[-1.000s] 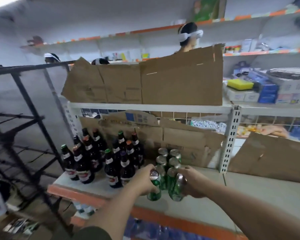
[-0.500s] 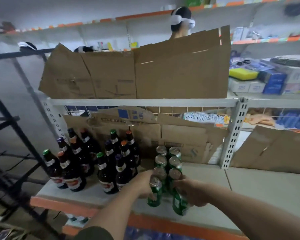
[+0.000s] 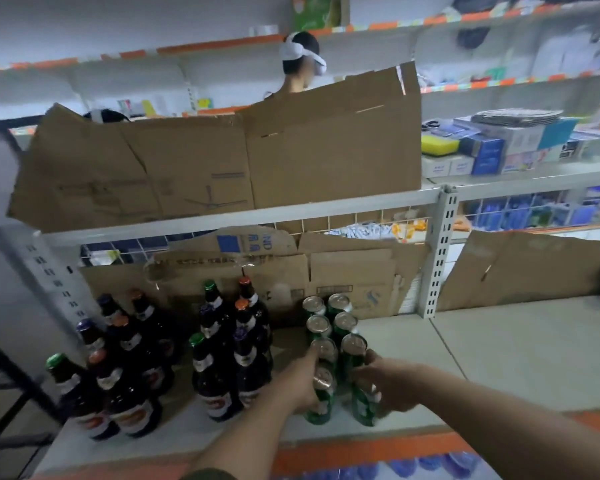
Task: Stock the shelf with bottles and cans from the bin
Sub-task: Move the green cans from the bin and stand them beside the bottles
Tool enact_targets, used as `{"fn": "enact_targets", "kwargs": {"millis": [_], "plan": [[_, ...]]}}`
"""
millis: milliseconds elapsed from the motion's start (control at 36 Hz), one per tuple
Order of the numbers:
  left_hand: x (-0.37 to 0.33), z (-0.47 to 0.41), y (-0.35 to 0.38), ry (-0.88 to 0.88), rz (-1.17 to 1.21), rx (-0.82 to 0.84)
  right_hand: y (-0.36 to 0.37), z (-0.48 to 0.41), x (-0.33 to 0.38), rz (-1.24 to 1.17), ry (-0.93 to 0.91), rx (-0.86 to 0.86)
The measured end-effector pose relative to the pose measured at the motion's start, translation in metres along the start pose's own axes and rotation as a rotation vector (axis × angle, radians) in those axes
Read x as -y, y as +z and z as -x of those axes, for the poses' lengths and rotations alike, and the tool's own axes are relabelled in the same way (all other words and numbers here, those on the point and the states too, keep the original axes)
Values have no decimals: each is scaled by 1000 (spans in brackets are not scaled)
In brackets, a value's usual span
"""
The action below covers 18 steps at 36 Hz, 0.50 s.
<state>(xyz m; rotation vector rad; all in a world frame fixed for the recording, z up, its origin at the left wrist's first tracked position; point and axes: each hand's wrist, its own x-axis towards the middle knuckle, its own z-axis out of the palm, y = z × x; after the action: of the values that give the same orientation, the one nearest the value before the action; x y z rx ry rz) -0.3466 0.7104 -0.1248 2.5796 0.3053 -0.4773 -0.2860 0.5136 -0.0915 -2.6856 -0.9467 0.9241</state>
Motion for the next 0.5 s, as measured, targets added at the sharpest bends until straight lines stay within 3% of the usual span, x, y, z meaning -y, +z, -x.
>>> {"fn": "enact_targets", "kwargs": {"millis": [333,500], "plan": [[-4,-9,-19,-67,-240,104,-4,-14,4,161,-63,-55],[-17,-14,-15,-105,-330,152,-8,-15,0,195,13,-79]]}}
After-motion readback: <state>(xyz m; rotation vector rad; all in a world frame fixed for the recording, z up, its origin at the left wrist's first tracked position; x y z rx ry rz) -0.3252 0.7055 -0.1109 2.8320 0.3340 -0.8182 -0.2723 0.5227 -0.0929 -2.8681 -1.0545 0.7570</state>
